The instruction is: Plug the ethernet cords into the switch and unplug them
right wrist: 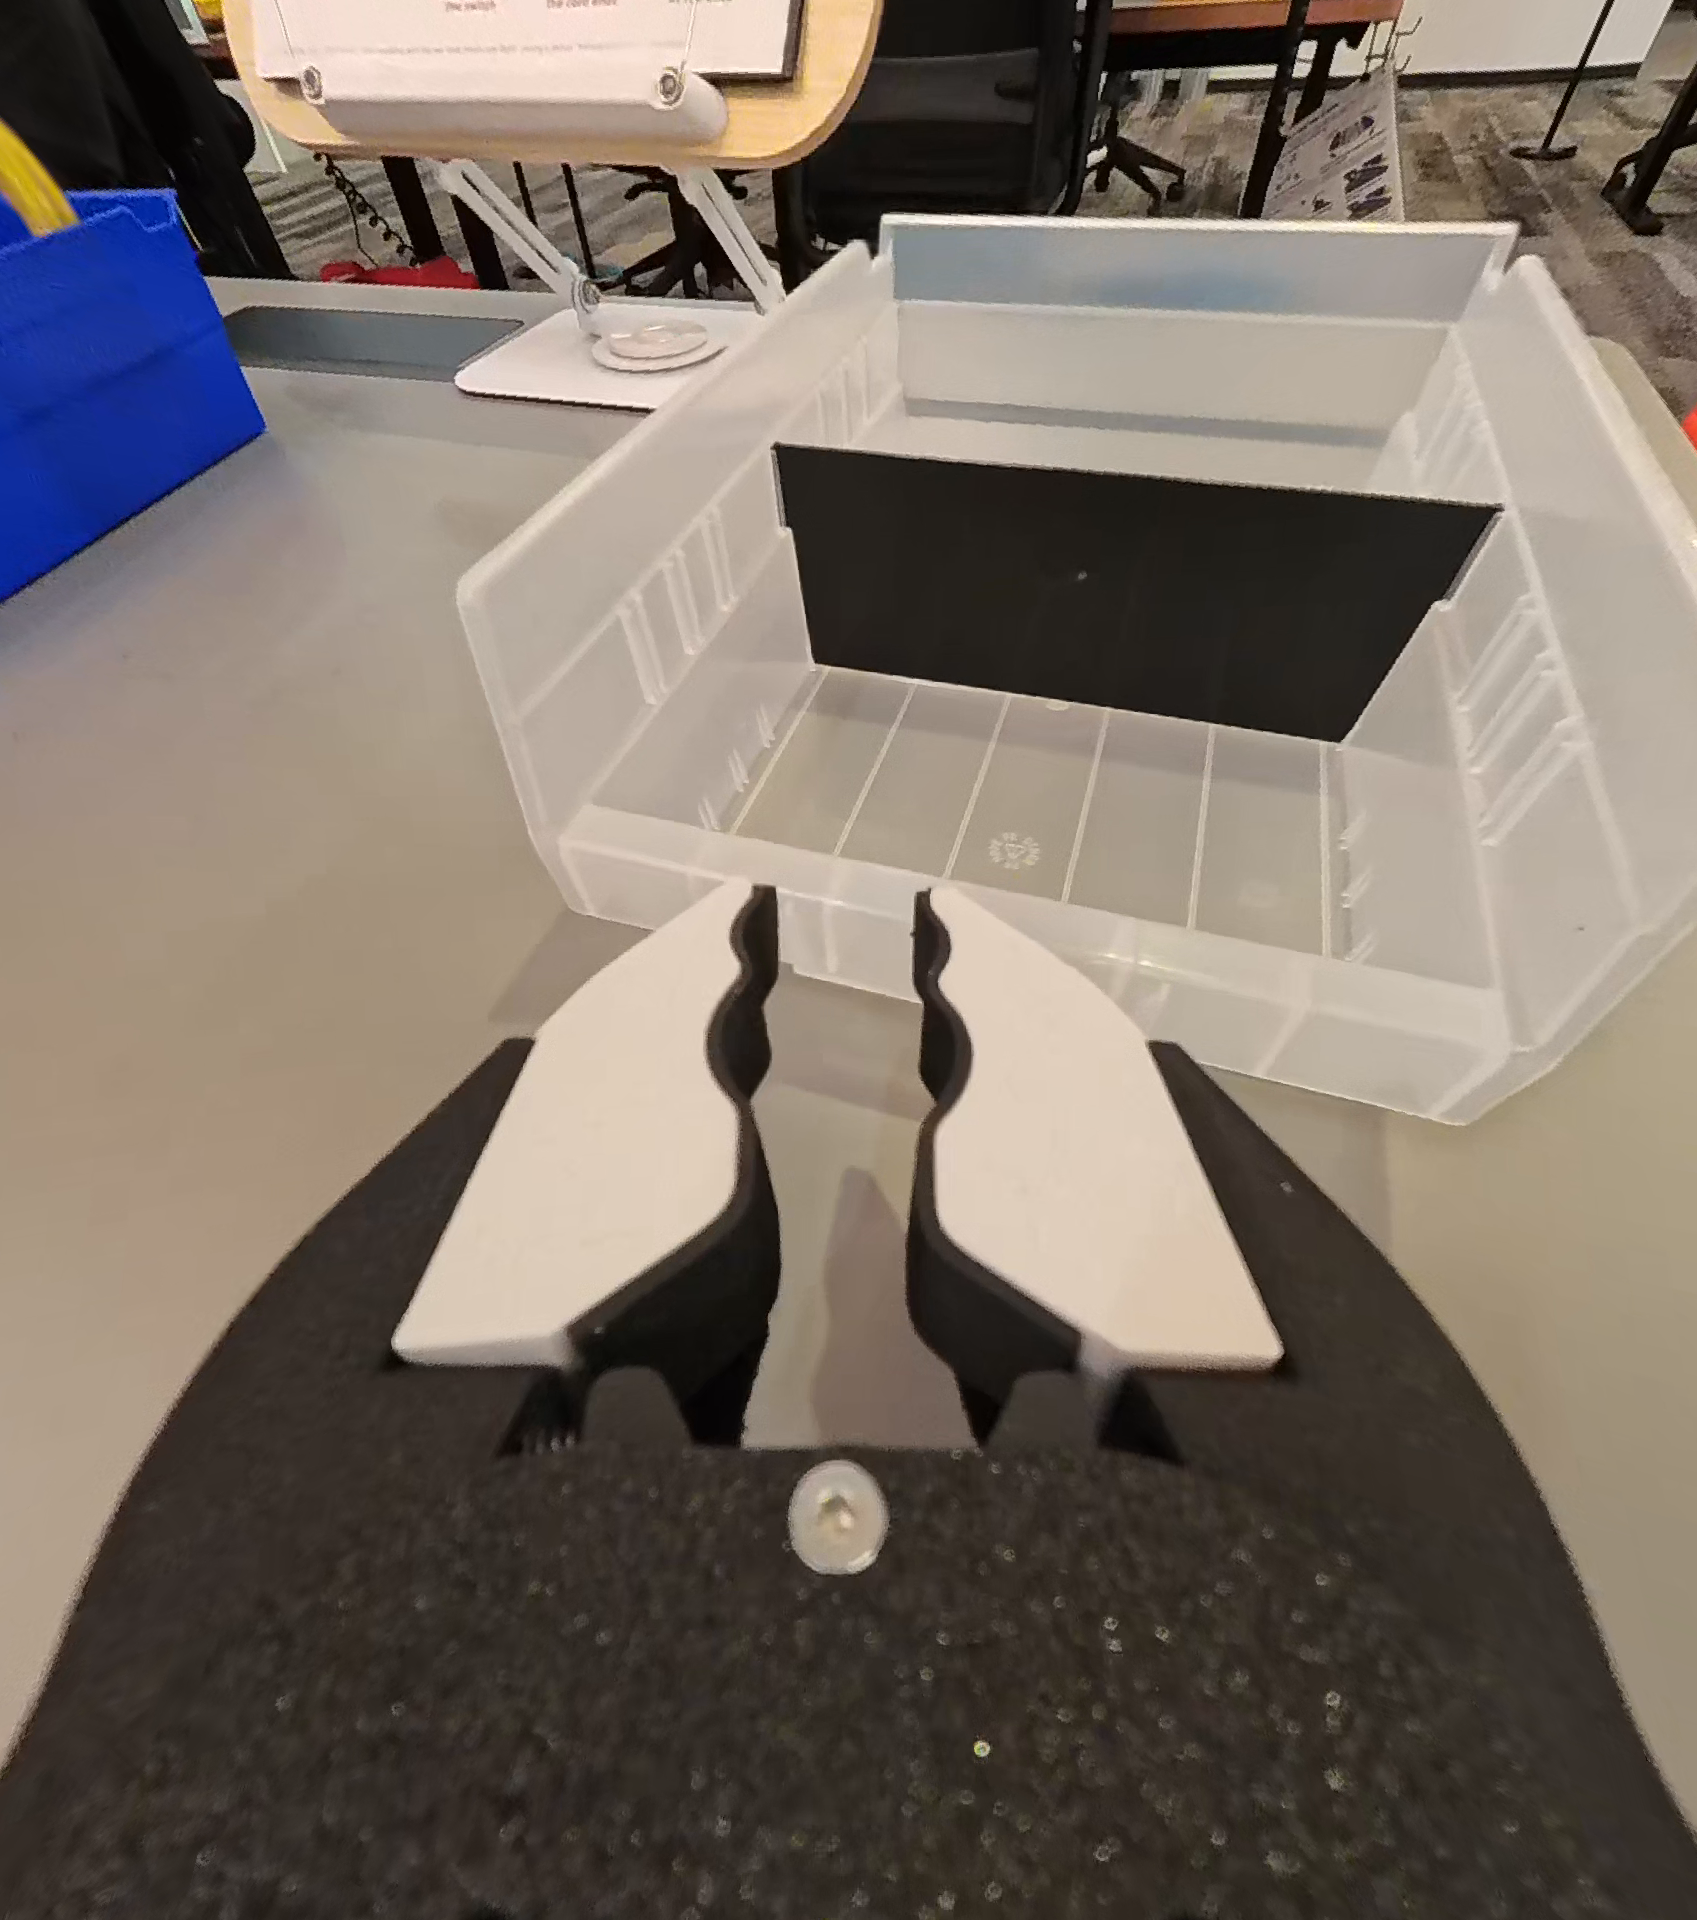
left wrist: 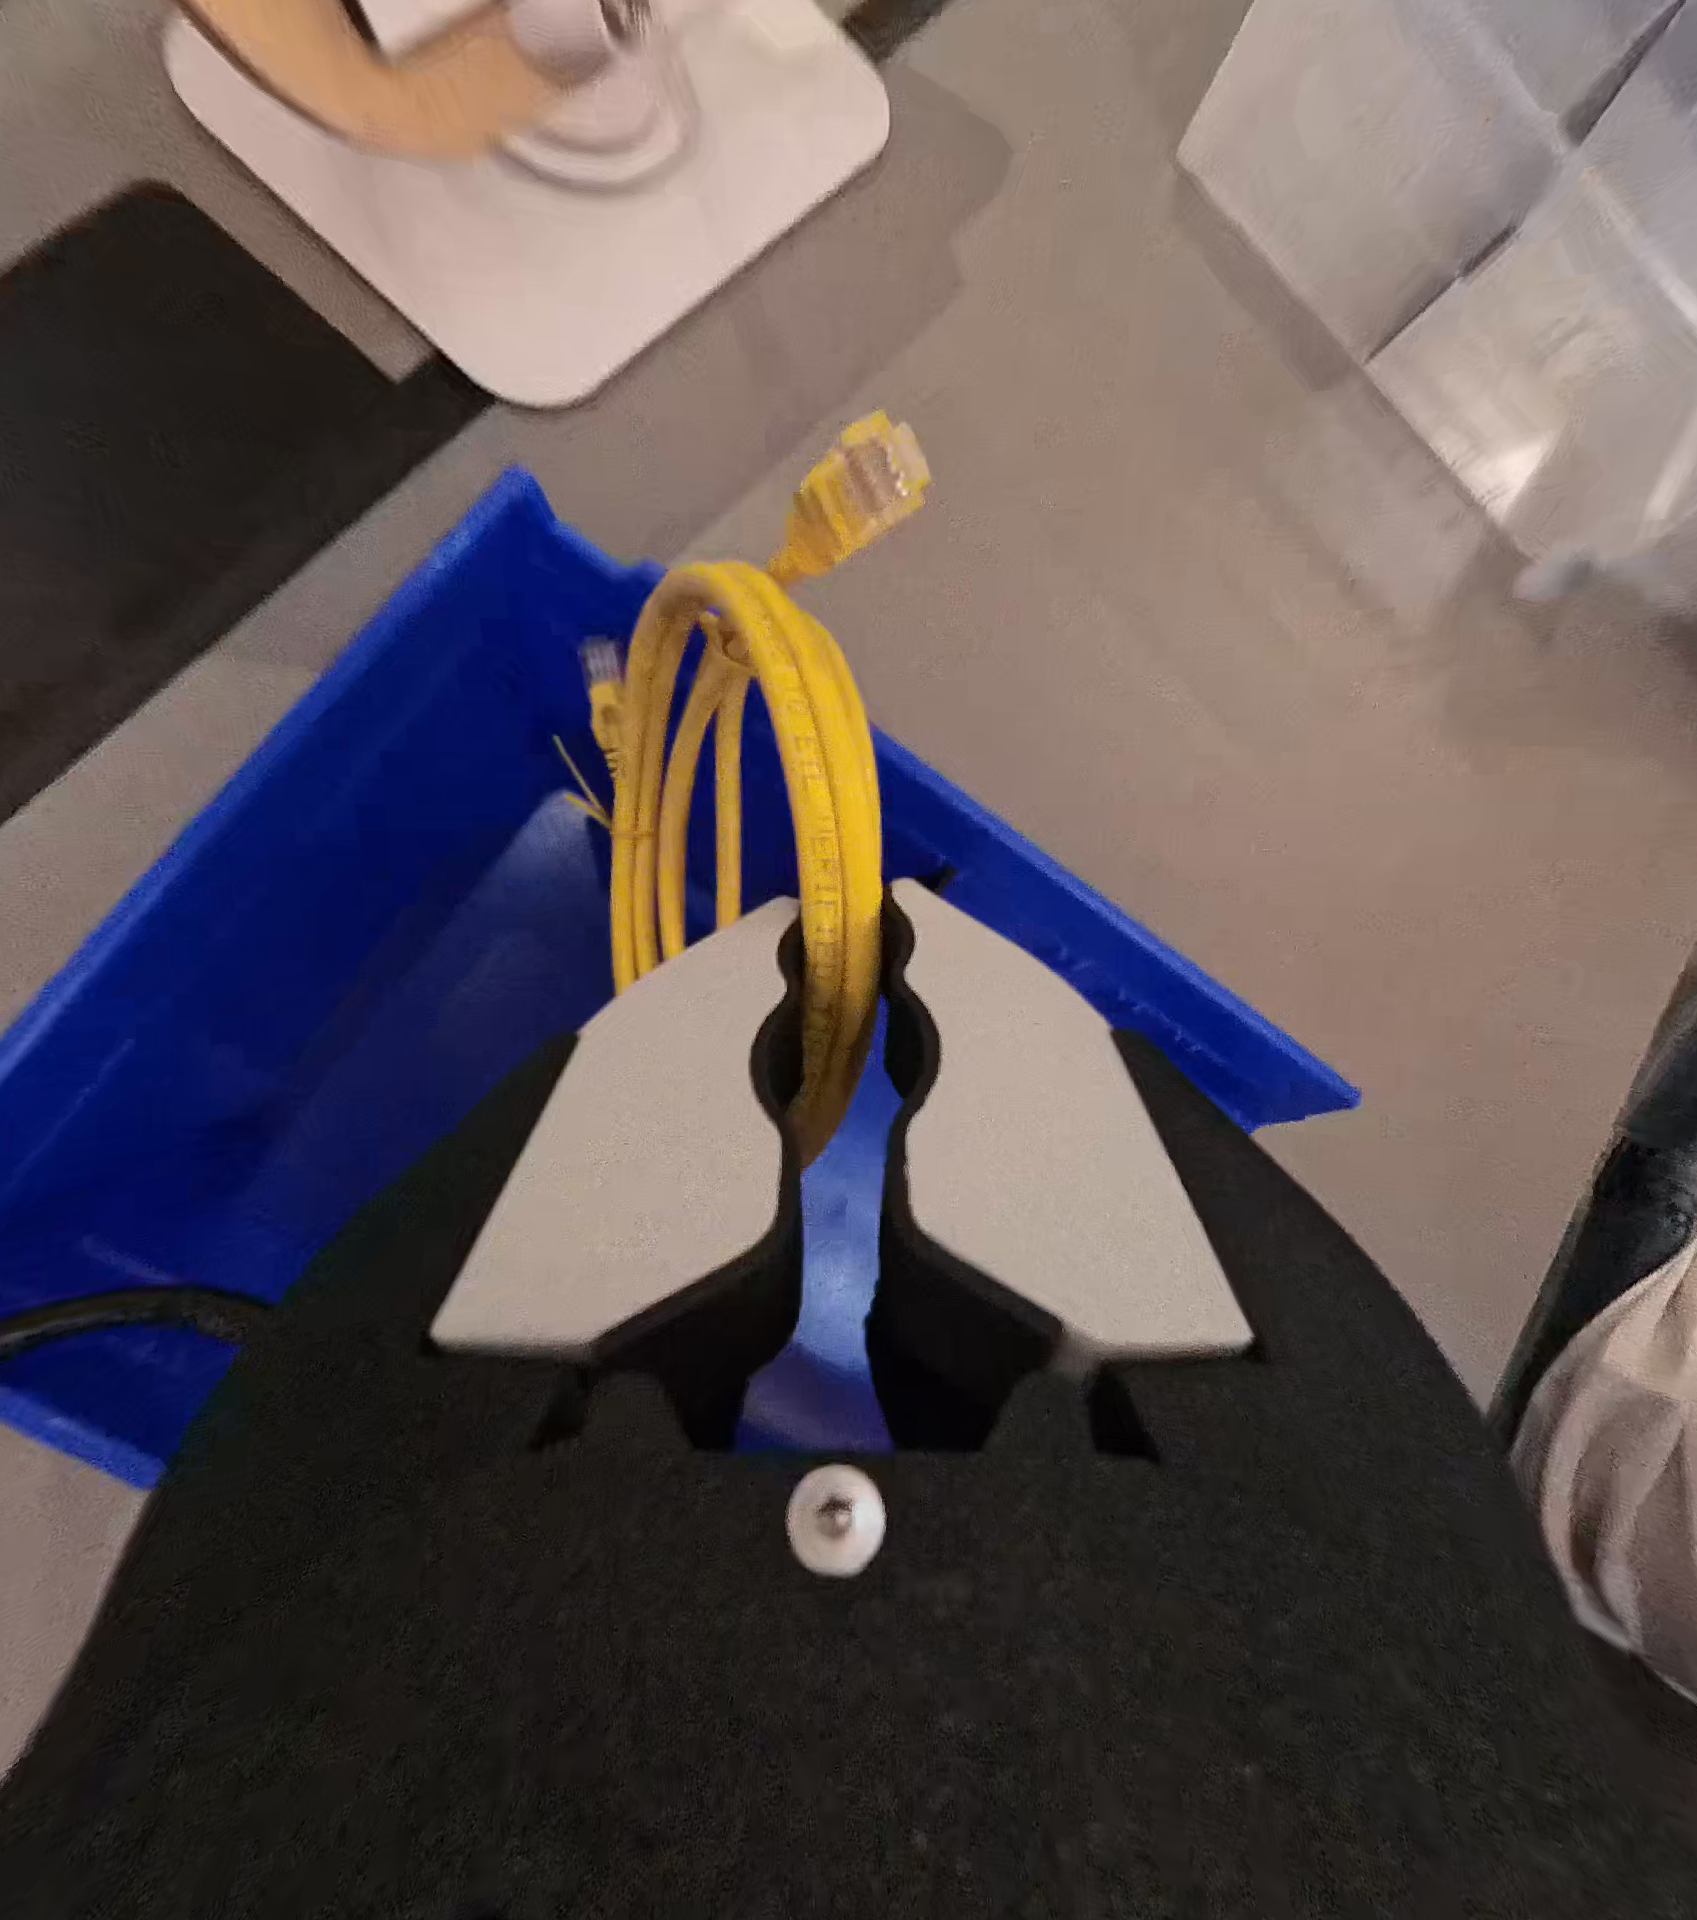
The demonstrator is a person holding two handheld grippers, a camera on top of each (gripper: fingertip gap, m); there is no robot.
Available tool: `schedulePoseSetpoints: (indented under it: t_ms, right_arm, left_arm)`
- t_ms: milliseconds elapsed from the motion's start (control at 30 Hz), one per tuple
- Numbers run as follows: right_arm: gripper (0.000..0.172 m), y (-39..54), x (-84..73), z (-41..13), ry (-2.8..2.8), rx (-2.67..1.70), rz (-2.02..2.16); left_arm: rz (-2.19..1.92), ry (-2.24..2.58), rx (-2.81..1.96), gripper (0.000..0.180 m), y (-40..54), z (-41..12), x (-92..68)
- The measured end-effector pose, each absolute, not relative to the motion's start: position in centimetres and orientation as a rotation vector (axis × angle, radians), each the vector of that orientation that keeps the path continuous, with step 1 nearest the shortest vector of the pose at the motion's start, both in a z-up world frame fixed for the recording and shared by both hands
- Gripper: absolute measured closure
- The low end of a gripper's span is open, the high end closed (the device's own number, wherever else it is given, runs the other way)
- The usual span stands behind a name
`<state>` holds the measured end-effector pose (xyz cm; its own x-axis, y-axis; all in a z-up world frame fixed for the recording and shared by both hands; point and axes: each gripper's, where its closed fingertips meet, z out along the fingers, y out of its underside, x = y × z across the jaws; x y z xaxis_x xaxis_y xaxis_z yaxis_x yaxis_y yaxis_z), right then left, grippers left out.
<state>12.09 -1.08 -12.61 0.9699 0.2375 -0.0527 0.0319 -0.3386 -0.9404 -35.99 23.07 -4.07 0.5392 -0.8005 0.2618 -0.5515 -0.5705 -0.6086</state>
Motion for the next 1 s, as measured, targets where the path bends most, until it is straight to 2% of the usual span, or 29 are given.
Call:
schedulePoseSetpoints:
  t_ms: [267, 433, 600, 700, 800, 1000]
  right_arm:
    - [0.148, -1.1, 10.9, -11.7, -0.274, -1.87, 0.154]
    - [0.138, -0.2, 6.6, -9.2, -0.427, -1.795, 0.188]
    - [0.128, 1.0, -1.5, -5.3, -0.617, -1.692, 0.44]
    - [0.123, 1.8, -6.2, -1.9, -0.69, -1.584, 0.588]
    - [0.108, 2.2, -10.5, 0.9, -0.741, -1.491, 0.729]
    - [0.092, 2.2, -16.2, 2.4, -0.745, -1.415, 1.028]
  left_arm:
    - [-0.729, 0.803, -2.169, 0.17, 23.9, 7.5, -36.7]
    - [-0.796, 0.784, -2.048, 0.171, 20.5, 14.7, -33.7]
    - [-0.987, 0.819, -1.906, 0.171, 15.0, 20.6, -28.4]
    - [-1.12, 0.804, -1.901, 0.171, 12.3, 21.4, -25.0]
    - [-1.283, 0.819, -1.894, 0.171, 9.7, 20.8, -21.1]
    - [-1.592, 0.871, -1.833, 0.171, 5.5, 18.4, -14.5]
